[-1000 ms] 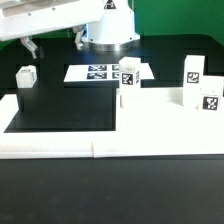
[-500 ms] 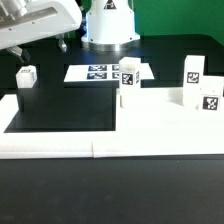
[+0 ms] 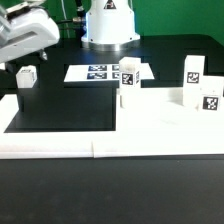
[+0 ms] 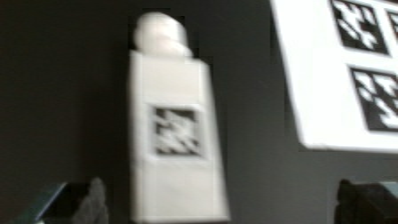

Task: Assemble square table

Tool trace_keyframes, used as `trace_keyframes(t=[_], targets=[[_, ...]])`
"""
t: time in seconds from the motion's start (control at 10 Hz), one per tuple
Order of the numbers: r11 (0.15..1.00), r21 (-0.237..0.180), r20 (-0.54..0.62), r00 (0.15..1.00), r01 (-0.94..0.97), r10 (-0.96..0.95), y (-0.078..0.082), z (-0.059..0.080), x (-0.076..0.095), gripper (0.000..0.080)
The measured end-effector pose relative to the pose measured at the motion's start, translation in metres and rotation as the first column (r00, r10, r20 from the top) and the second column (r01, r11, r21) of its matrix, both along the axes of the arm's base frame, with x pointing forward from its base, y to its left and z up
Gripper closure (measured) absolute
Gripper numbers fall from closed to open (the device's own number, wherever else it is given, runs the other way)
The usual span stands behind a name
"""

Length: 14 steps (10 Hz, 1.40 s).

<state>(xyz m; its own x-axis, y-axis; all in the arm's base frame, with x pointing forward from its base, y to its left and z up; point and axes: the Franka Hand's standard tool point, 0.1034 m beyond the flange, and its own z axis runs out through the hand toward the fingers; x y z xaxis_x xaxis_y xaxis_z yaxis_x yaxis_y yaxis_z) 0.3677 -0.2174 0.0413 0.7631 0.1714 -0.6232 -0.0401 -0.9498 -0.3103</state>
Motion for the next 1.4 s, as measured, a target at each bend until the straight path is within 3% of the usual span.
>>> trace_keyframes(t=[0.5, 0.6, 0.9, 1.4], targets=[[1.000, 0.000, -0.002, 1.000, -0.007, 0.007, 0.004, -0.001, 0.001, 0.0151], [0.999, -0.045, -0.053, 0.998, 0.012, -0.015, 0.002, -0.005, -0.006, 0.0151], [0.997, -0.070, -0.132, 0.991, 0.023, -0.032, -0.007, -0.008, 0.006, 0.0151], [0.998, -0.065, -0.134, 0.991, 0.015, -0.023, -0.004, -0.010, 0.004, 0.0151]])
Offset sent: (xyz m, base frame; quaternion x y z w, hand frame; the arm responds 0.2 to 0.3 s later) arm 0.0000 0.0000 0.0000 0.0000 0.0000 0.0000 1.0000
